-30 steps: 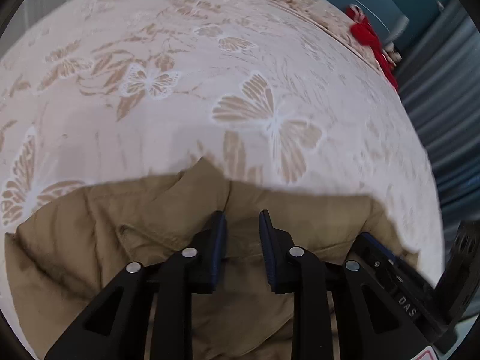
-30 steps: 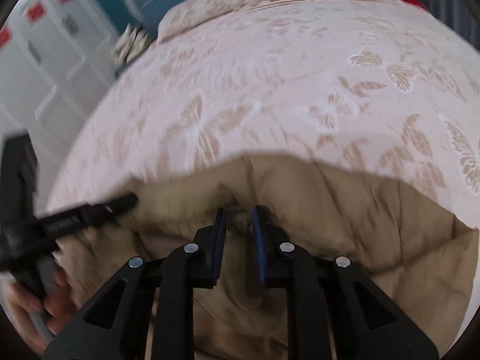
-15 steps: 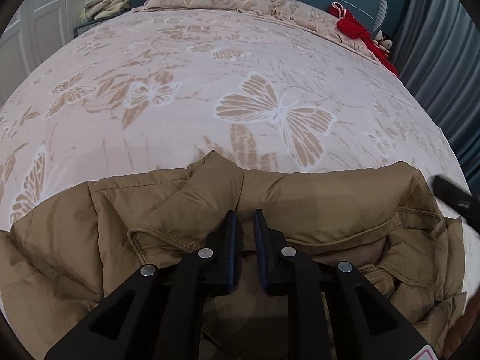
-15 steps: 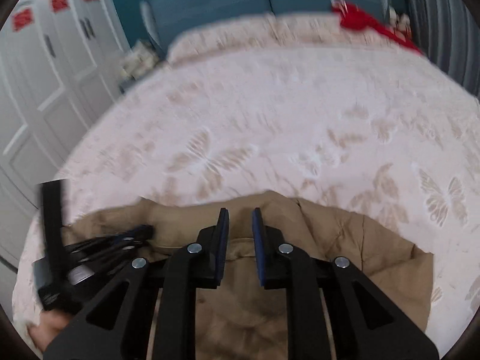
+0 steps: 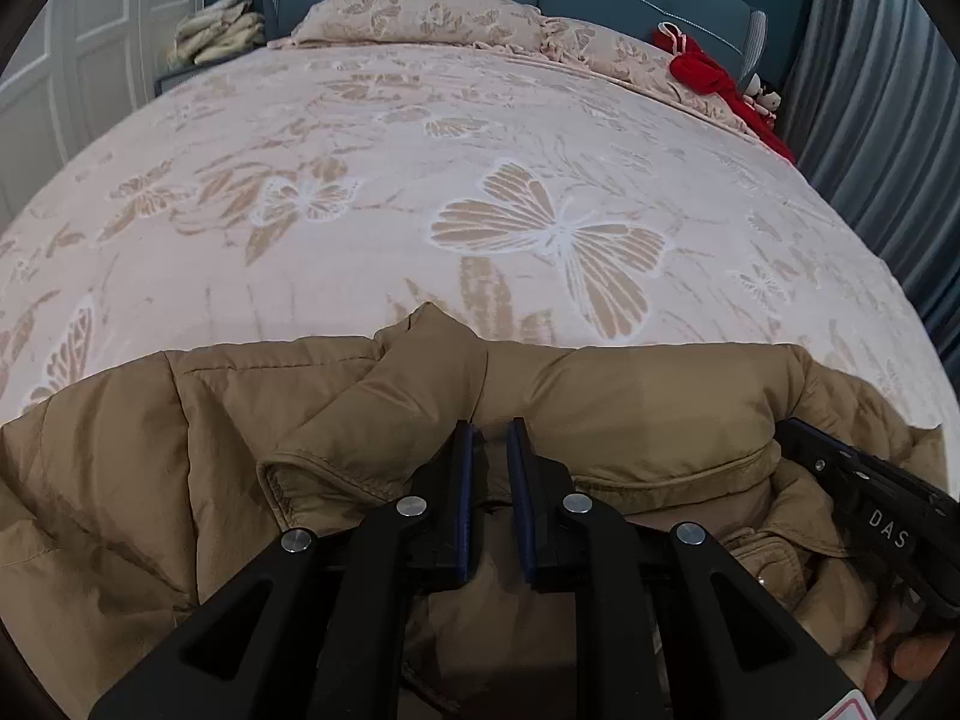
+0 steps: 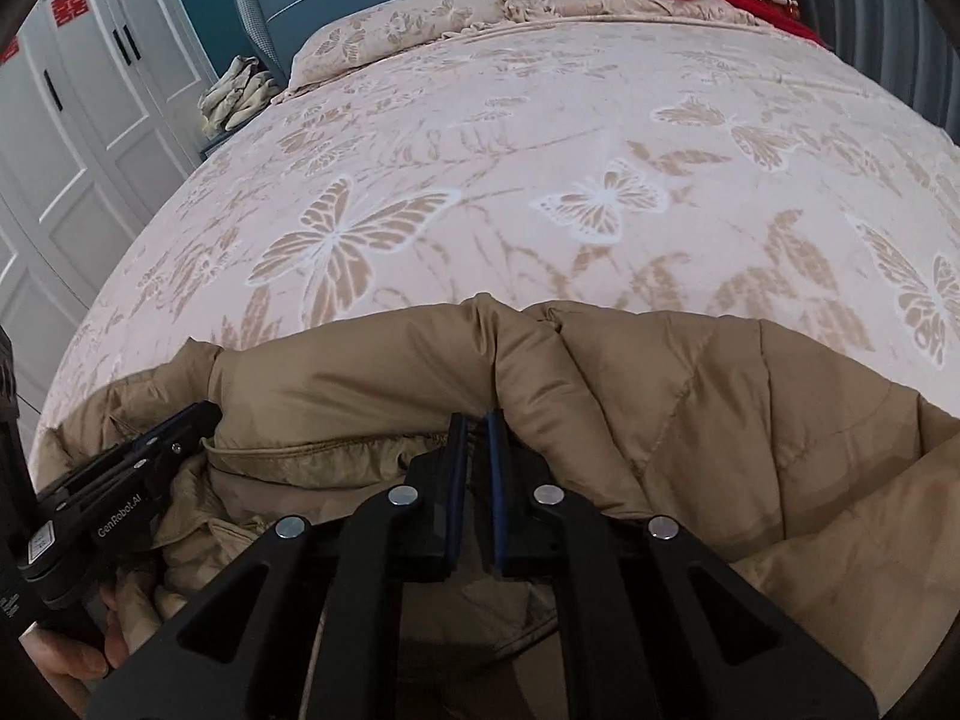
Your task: Fold large clothes
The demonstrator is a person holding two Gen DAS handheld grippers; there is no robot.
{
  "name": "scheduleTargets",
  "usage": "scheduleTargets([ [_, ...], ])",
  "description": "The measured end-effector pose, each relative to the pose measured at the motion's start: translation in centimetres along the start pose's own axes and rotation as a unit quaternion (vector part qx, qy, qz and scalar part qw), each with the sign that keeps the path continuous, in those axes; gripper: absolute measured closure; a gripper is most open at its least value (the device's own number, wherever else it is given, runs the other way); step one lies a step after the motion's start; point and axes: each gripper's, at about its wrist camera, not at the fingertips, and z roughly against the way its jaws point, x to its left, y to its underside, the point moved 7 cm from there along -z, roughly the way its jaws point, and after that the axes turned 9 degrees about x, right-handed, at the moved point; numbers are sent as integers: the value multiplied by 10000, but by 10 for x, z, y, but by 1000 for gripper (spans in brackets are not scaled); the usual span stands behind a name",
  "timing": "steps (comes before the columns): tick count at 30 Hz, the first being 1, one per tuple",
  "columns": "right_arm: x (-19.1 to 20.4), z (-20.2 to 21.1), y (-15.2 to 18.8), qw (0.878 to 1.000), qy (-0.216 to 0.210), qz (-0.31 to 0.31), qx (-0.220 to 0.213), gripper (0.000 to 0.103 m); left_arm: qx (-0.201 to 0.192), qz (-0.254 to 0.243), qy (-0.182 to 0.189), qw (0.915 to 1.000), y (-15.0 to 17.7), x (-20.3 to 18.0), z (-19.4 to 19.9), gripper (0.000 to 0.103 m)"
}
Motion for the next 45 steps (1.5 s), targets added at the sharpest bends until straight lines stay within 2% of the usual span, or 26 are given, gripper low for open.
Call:
scheduleTargets([
  [6, 6, -2, 3, 9991, 311, 215, -177, 99, -168, -191, -448, 9987, 2, -6, -2, 87],
  [15, 12, -5, 4, 9961, 677, 443, -361, 99, -308, -380, -908, 9947, 2, -11, -4, 87],
  [23, 13, -6, 4, 9948, 767, 503, -450, 99, -401, -473, -1179, 9911, 3, -15, -4, 88],
  [40, 16, -7, 3, 9933, 864, 545, -543, 99, -512, -543, -1439, 9868, 3, -18, -7, 88],
  [45, 17, -8, 2, 9920, 945, 583, -598, 99, -565, -634, -1650, 9826, 3, -21, -9, 88],
])
